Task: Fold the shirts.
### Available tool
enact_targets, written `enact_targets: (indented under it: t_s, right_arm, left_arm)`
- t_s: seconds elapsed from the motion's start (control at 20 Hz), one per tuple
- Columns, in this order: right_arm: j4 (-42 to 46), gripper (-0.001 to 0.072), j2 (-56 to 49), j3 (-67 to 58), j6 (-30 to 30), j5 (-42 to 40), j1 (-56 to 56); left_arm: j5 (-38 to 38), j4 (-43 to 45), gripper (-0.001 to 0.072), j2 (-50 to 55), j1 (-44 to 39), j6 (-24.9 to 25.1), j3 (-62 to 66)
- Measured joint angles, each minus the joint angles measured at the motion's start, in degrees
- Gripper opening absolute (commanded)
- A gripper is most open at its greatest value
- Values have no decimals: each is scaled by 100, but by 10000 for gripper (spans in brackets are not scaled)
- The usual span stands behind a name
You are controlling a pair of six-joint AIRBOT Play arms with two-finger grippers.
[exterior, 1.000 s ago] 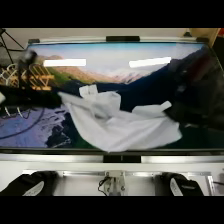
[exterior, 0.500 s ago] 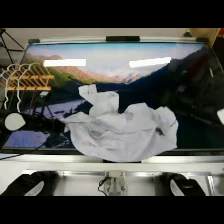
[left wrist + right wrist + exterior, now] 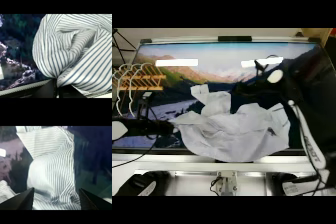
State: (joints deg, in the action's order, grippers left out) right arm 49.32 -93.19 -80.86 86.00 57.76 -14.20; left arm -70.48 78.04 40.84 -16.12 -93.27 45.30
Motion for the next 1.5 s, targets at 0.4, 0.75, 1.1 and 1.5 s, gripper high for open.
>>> enact_targets:
  t_s: [0.4,0.75,1.1,1.5]
  right_arm:
    - [96,674,-1169,-514,345,-61,-330]
    - [-44,223,-1530,-551,564,-391,-723]
    - [-916,80,-1344,-728,175,-1145,-717]
    - [-1266,81,514,-2127,-772,-2575,92]
  left_arm:
    - [411,-367,56,-199,0,-7,0]
    - [562,-450,56,-214,0,-7,0]
    - [874,-426,56,-221,0,142,273]
    - [4465,-352,56,-28,317,-1010,2496]
